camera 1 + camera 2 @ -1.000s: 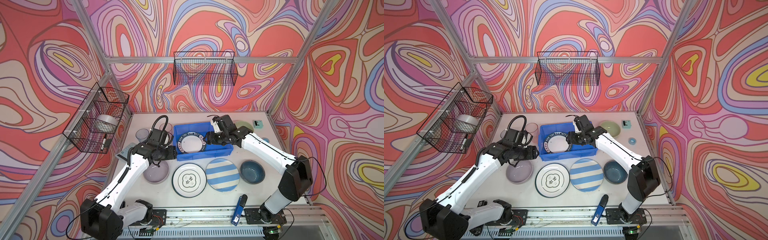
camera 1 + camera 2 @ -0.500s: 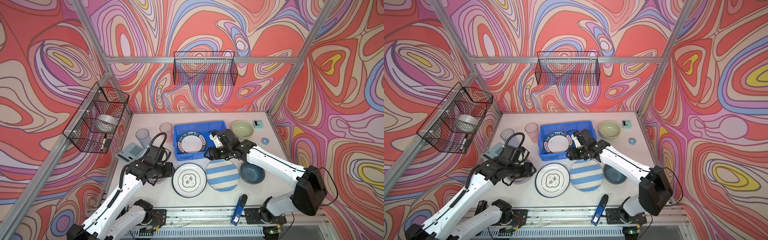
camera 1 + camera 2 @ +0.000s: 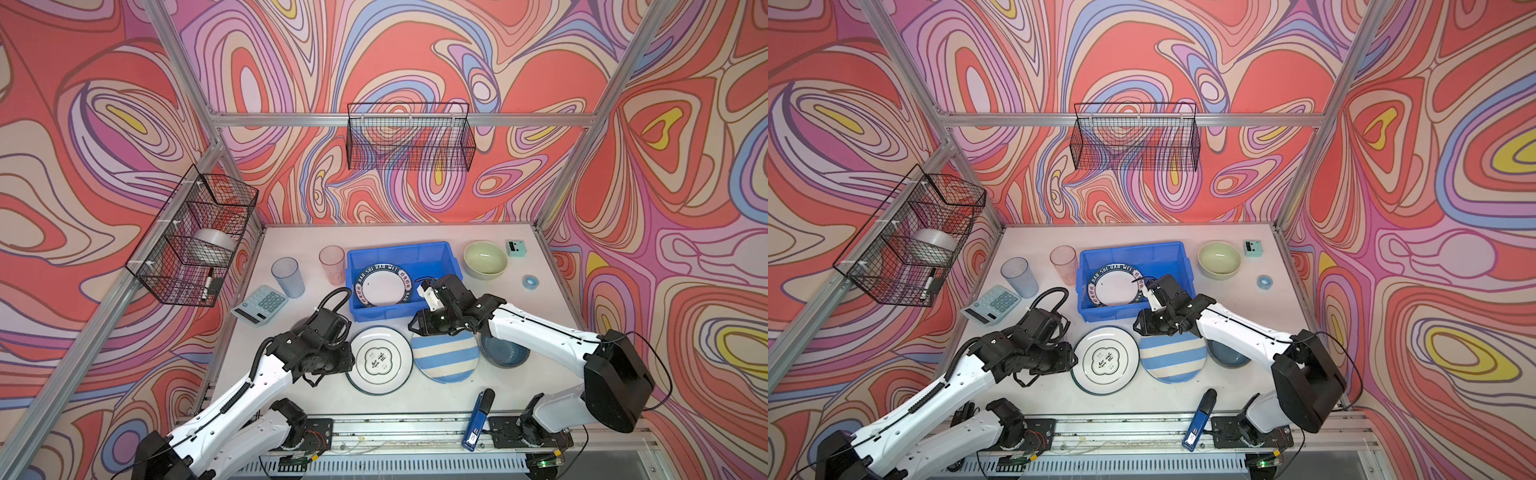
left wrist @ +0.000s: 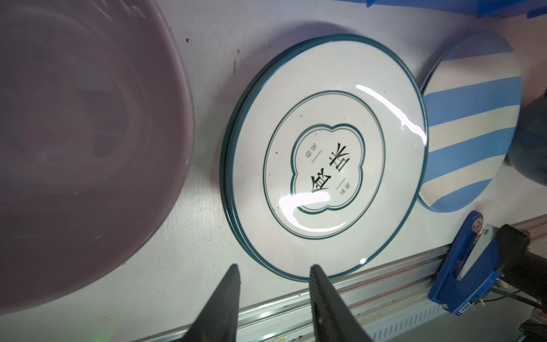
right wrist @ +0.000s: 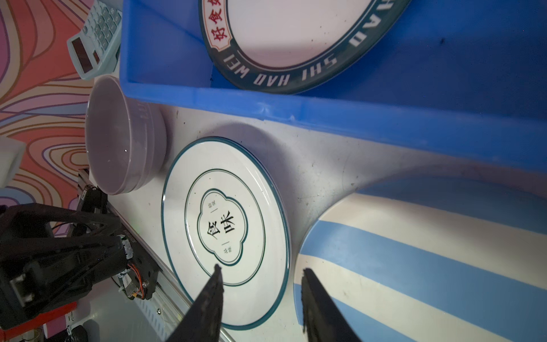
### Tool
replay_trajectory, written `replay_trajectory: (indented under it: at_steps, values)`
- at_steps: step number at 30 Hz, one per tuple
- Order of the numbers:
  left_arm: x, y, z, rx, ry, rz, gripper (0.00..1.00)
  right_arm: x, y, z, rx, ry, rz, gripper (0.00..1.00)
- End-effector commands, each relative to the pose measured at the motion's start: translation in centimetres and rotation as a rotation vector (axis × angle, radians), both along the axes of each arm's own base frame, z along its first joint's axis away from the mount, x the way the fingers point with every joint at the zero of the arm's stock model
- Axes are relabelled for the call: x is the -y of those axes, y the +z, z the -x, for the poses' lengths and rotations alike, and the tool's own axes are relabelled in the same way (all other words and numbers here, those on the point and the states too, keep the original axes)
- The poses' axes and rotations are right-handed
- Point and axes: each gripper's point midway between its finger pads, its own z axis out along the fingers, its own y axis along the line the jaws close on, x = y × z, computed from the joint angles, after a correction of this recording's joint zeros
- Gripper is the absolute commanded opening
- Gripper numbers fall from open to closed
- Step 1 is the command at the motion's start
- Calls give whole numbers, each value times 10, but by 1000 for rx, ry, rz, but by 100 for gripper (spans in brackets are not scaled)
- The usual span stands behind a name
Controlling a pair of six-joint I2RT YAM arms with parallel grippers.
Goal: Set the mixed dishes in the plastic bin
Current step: 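Move both grippers down to the white teal-rimmed plate's edges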
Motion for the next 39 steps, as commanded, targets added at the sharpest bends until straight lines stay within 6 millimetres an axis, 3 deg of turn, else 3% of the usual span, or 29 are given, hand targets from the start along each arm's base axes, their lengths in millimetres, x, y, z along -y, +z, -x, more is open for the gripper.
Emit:
replay_trajectory:
  at_steps: [1, 7, 15, 24, 30, 33, 39]
  values:
    - [0, -7, -1, -5, 34, -2, 40, -4, -12, 7, -31, 0, -19, 45]
    - [1, -13, 1, -17, 43, 2, 35, -5, -29, 20, -76, 11, -24, 41]
    - [1, -40, 3, -44, 74, -5, 31, -5, -47, 21, -107, 2, 3, 41]
    - [1, -46, -1, -42, 80, -29, 29, -9, -62, 26, -149, 16, -3, 38]
    - [2, -51, -3, -49, 75, -40, 27, -13, -70, 28, -174, 22, -20, 37]
    - [-4, -65, 6, -84, 74, -67, 27, -14, -71, 28, -176, 26, -26, 37]
    - [-2, -67, 5, -84, 67, -56, 26, -17, -68, 28, -181, 33, -38, 33]
